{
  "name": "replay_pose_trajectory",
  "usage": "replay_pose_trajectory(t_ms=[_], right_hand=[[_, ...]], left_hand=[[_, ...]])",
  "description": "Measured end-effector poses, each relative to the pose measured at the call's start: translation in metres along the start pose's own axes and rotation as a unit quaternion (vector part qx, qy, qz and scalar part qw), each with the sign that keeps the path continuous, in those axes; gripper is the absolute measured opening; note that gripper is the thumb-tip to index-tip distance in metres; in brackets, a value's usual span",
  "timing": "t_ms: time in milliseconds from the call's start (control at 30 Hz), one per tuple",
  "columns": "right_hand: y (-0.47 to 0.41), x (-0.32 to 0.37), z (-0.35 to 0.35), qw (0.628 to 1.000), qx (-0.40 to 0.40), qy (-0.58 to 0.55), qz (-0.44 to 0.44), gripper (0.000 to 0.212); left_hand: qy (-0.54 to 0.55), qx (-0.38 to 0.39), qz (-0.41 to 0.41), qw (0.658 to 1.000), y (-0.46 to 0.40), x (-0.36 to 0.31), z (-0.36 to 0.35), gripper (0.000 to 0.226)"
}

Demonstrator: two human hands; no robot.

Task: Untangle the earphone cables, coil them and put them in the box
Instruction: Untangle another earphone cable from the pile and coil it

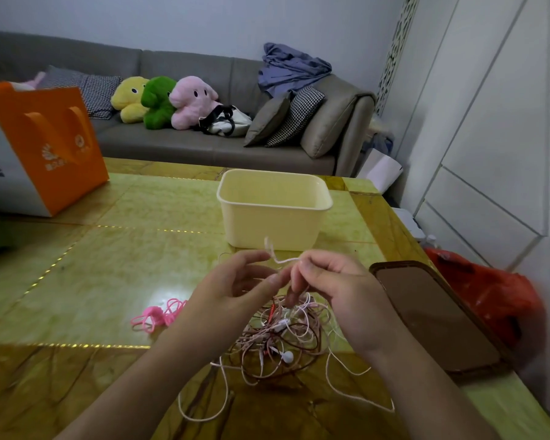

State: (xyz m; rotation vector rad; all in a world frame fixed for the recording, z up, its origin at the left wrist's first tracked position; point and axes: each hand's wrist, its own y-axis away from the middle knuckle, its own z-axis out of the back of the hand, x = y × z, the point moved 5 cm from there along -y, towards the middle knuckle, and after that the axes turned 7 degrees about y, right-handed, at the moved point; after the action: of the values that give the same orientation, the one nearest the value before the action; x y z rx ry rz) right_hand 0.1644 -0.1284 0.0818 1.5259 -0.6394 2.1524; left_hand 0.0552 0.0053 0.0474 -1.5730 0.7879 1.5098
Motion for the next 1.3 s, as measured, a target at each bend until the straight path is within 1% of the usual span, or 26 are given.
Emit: replay_pose_trajectory(t_ms=[100, 167, 233, 300, 333, 367, 400, 467, 567, 633, 700, 800, 933, 967, 1000, 1033, 1100, 1133, 1167, 1200, 1233, 1267, 1300], right_hand=[[-0.001, 0.001, -0.006, 0.999, 0.028, 0.018, 0.009, 0.035], [0.0, 0.0, -0.009, 0.999, 0.046, 0.028, 0.004, 0.034], [0.002, 0.0, -0.011, 0.998, 0.051, 0.023, 0.002, 0.034], [0.002, 0.0, -0.009, 0.999, 0.047, 0.001, 0.001, 0.033], [0.001, 0.0, -0.006, 0.999, 0.038, -0.005, 0.002, 0.033], [0.001, 0.001, -0.003, 1.0, 0.025, -0.005, 0.003, 0.033], [0.001, 0.002, 0.001, 1.0, 0.01, -0.003, 0.003, 0.033], [0.001, 0.002, 0.006, 1.0, -0.01, 0.002, 0.005, 0.034], [0.001, 0.002, 0.008, 0.999, -0.04, 0.007, 0.002, 0.036], [0.001, 0.0, 0.01, 0.998, -0.063, 0.007, -0.001, 0.037], [0.001, 0.0, 0.013, 0.997, -0.079, 0.006, 0.002, 0.036], [0.0, -0.005, 0.022, 0.993, -0.116, -0.022, -0.011, 0.033], [-0.002, -0.015, 0.035, 0.98, -0.189, -0.036, -0.048, 0.035], [-0.002, -0.017, 0.038, 0.976, -0.207, -0.011, -0.06, 0.035], [-0.001, -0.019, 0.04, 0.972, -0.221, 0.038, -0.069, 0.033], [0.001, -0.019, 0.041, 0.964, -0.229, 0.116, -0.074, 0.029], [0.004, -0.011, 0.033, 0.935, -0.197, 0.285, -0.072, 0.014], [0.006, -0.006, 0.025, 0.925, -0.162, 0.337, -0.069, 0.023], [0.006, -0.003, 0.016, 0.928, -0.112, 0.352, -0.045, 0.045], [0.006, -0.001, 0.007, 0.941, -0.06, 0.333, -0.013, 0.063], [0.007, 0.002, -0.003, 0.951, -0.01, 0.308, 0.014, 0.074], [0.008, 0.005, -0.014, 0.959, 0.032, 0.28, 0.038, 0.076], [0.009, 0.004, -0.021, 0.963, 0.056, 0.26, 0.053, 0.071]], left_hand=[[0.032, 0.009, 0.011, 0.999, 0.001, -0.003, 0.0, 0.031], [0.038, 0.016, -0.001, 0.999, 0.001, -0.005, 0.002, 0.035], [-0.01, 0.018, -0.03, 0.999, -0.001, -0.005, 0.004, 0.029], [-0.059, 0.015, -0.039, 0.997, -0.002, -0.002, 0.006, 0.014], [-0.065, 0.01, -0.033, 0.997, -0.003, -0.001, 0.007, 0.007], [-0.058, 0.006, -0.022, 0.998, -0.003, 0.0, 0.008, 0.01], [-0.042, 0.008, -0.008, 0.999, -0.001, 0.0, 0.008, 0.019], [0.025, 0.031, 0.019, 0.999, 0.001, -0.001, 0.007, 0.029], [0.138, 0.074, 0.044, 0.987, 0.004, -0.005, 0.002, 0.036], [0.205, 0.071, 0.069, 0.974, 0.004, -0.005, -0.001, 0.034], [0.263, 0.06, 0.1, 0.958, 0.003, -0.003, -0.001, 0.041], [0.282, 0.032, 0.122, 0.951, -0.002, 0.002, 0.008, 0.043], [0.264, 0.031, 0.115, 0.957, -0.003, 0.004, 0.016, 0.032], [0.262, 0.035, 0.119, 0.957, -0.003, 0.004, 0.016, 0.029], [0.264, 0.038, 0.122, 0.956, -0.002, 0.004, 0.016, 0.026], [0.267, 0.039, 0.123, 0.955, -0.001, 0.003, 0.016, 0.024], [0.257, 0.036, 0.119, 0.958, 0.0, 0.002, 0.015, 0.021], [0.235, 0.035, 0.113, 0.965, 0.001, 0.001, 0.014, 0.02], [0.197, 0.034, 0.104, 0.974, 0.002, 0.0, 0.012, 0.021], [0.15, 0.035, 0.092, 0.984, 0.003, -0.001, 0.009, 0.022], [0.106, 0.039, 0.077, 0.991, 0.004, -0.002, 0.005, 0.022], [0.078, 0.045, 0.063, 0.994, 0.005, -0.004, 0.002, 0.02], [0.063, 0.049, 0.051, 0.996, 0.006, -0.005, -0.001, 0.019]])
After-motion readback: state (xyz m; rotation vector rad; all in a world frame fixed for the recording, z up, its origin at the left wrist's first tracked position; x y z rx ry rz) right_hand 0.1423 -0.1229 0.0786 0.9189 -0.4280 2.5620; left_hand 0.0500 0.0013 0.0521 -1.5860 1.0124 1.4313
